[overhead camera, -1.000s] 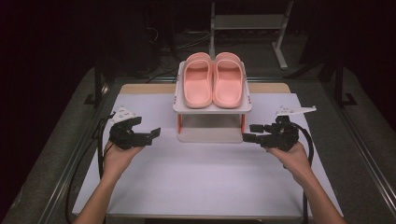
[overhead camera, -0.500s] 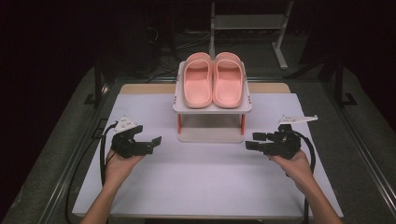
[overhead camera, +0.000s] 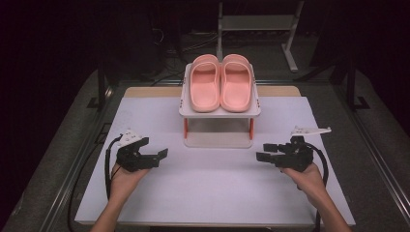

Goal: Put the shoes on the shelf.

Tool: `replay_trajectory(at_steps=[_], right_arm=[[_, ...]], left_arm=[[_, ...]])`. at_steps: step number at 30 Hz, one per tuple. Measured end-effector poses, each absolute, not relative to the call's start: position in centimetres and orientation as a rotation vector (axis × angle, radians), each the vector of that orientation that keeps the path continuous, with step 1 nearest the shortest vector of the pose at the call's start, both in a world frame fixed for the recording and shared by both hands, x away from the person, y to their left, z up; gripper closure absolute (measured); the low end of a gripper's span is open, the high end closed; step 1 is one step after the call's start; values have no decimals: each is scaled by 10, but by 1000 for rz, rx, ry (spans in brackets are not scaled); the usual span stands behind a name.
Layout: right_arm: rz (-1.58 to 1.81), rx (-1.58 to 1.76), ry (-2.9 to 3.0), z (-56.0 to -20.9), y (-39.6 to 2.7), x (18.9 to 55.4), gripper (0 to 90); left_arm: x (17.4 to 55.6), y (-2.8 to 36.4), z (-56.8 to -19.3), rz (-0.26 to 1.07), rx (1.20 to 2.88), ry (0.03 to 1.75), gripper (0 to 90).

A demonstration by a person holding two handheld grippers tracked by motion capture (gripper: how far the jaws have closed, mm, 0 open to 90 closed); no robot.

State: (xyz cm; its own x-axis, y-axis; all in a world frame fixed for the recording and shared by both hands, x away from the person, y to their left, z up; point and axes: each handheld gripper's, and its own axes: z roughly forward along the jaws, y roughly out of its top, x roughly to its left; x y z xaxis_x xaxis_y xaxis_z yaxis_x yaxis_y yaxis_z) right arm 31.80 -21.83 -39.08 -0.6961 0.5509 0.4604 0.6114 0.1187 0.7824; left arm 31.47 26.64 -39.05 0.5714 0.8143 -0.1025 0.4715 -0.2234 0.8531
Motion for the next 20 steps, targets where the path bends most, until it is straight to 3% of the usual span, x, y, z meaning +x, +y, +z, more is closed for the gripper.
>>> replay_trajectory(at_steps=[20], right_arm=[[-1633, -1209, -2327, -414, -225, 294, 312]], left_arm=[[281, 274, -414, 506, 1871, 1054, 114]])
